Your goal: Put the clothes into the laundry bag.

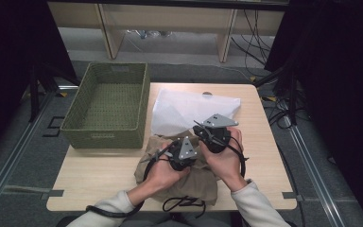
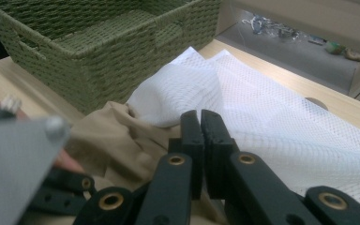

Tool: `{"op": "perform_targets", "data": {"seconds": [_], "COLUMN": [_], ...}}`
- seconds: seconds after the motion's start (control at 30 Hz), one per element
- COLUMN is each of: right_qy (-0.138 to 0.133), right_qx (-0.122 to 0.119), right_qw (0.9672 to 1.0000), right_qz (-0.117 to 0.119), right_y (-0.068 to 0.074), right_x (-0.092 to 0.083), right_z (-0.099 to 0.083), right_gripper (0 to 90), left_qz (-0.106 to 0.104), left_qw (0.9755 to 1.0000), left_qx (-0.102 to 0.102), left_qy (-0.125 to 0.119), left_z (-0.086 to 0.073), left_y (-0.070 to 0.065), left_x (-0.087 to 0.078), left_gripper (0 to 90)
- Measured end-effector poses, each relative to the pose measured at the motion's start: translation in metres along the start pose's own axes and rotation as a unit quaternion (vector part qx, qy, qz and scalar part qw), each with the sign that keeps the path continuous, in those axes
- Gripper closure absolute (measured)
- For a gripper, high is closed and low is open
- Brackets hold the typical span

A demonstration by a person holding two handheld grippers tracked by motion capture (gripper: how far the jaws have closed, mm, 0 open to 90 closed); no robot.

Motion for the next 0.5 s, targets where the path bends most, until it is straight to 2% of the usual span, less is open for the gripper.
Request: {"op": "perform_targets", "data": {"seconds": [0.03,0.07,0.1,0.23,0.3,0.33,0.37,0.4,0.47,0.5], "right_qy": [0.0,-0.003,-0.004,-0.004,-0.002,-0.007,-0.008,-0.007,-0.008,-0.008], "right_qx": [0.001,0.002,-0.008,-0.01,0.005,-0.002,0.001,-0.003,0.004,0.002], "right_qw": [1.0,1.0,1.0,0.9999,1.0,0.9999,0.9999,0.9999,0.9999,1.0], "right_qz": [0.004,0.008,0.005,0.007,0.005,0.008,0.008,0.008,0.006,0.006], "right_y": [0.0,0.001,0.0,-0.001,0.0,-0.002,-0.002,-0.004,-0.005,-0.006], "right_x": [-0.001,-0.001,-0.001,-0.003,-0.004,-0.004,-0.004,-0.005,-0.006,-0.006], "right_z": [0.0,0.001,0.001,0.002,0.002,0.003,0.003,0.003,0.003,0.003], "right_gripper": [89.7,89.7,89.7,89.7,89.7,89.7,89.7,89.7,89.7,89.7], "left_qz": [0.005,0.004,0.009,0.025,0.032,0.038,0.041,0.047,0.055,0.059], "left_qw": [1.0,1.0,0.9998,0.9986,0.9981,0.9973,0.9968,0.9966,0.9952,0.995], "left_qx": [0.002,-0.006,-0.017,-0.042,-0.049,-0.057,-0.064,-0.061,-0.074,-0.072], "left_qy": [-0.003,-0.002,-0.009,-0.019,-0.019,-0.026,-0.024,-0.029,-0.031,-0.036], "left_z": [0.001,0.001,0.001,0.003,0.003,0.004,0.004,0.005,0.005,0.006], "left_y": [0.003,0.004,0.005,0.014,0.019,0.021,0.024,0.027,0.03,0.033], "left_x": [-0.001,-0.003,-0.004,-0.009,-0.012,-0.013,-0.015,-0.016,-0.02,-0.021], "left_gripper": [83.8,83.9,84.0,84.1,84.2,84.2,84.2,84.2,84.2,84.2]}}
Point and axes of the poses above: each handheld gripper's, and its own axes: x roughly forward along the jaws, z roughly out of its top, y roughly to its left, the point moved 2 cm from there along x, roughly forward along the jaws, and after that the axes turned 6 degrees about -x, right-handed, at the moved point
